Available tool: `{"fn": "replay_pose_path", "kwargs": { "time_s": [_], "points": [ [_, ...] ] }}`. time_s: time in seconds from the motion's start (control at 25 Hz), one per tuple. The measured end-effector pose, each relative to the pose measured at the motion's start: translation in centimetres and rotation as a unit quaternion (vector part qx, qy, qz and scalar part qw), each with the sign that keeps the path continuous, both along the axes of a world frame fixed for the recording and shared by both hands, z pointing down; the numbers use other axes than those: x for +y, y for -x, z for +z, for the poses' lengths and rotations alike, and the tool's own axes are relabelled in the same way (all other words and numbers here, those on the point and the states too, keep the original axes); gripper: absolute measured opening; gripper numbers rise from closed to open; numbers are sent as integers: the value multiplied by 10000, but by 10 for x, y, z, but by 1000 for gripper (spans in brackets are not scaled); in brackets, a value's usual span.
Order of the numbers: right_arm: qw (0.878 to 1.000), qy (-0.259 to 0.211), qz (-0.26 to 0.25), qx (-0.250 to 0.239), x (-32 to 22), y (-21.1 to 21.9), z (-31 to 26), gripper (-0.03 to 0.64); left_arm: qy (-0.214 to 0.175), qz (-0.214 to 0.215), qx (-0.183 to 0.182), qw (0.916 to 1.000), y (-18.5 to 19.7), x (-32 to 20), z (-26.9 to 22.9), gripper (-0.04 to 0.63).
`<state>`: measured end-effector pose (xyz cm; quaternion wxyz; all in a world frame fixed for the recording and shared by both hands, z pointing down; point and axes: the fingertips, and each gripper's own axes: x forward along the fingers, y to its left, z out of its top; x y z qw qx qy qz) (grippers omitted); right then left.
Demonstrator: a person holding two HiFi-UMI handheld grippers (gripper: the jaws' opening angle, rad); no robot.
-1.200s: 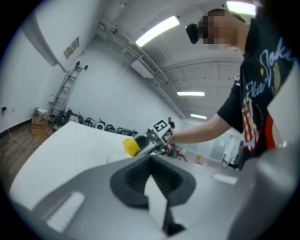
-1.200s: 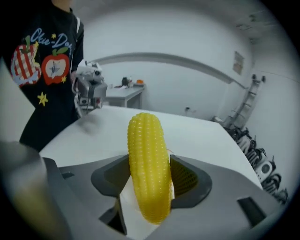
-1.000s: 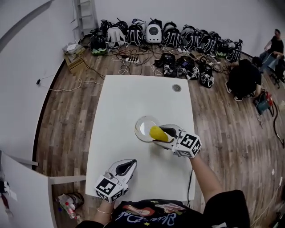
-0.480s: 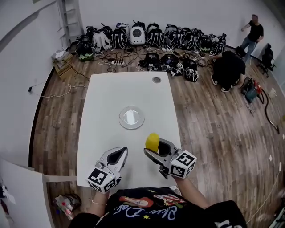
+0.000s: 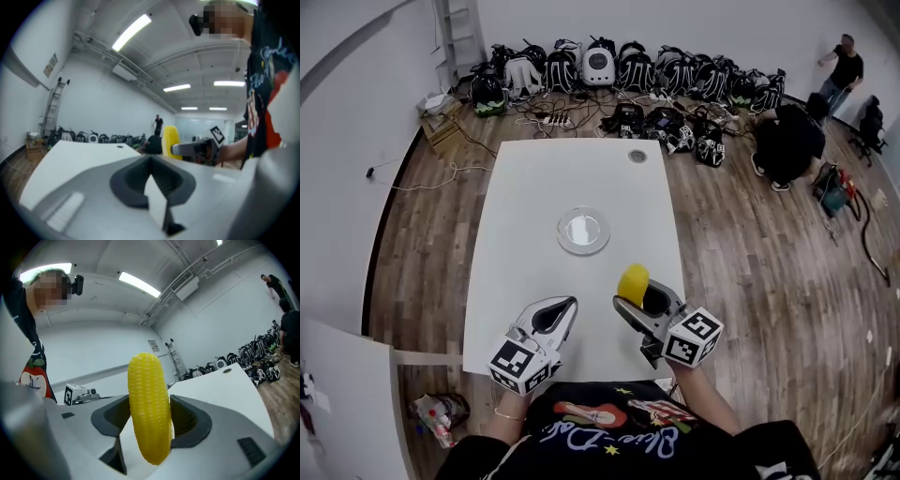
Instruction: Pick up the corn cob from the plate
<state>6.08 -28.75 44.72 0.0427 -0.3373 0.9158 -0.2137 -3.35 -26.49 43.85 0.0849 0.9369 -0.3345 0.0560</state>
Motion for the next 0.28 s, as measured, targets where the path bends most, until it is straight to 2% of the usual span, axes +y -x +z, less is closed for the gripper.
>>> {"fn": "replay_pose_path", "kwargs": {
  "time_s": [0.28],
  "points": [
    [9998, -9, -15, 177, -12, 0, 0, 267, 18, -13, -5, 10000, 3, -3, 0, -9]
  ]
}}
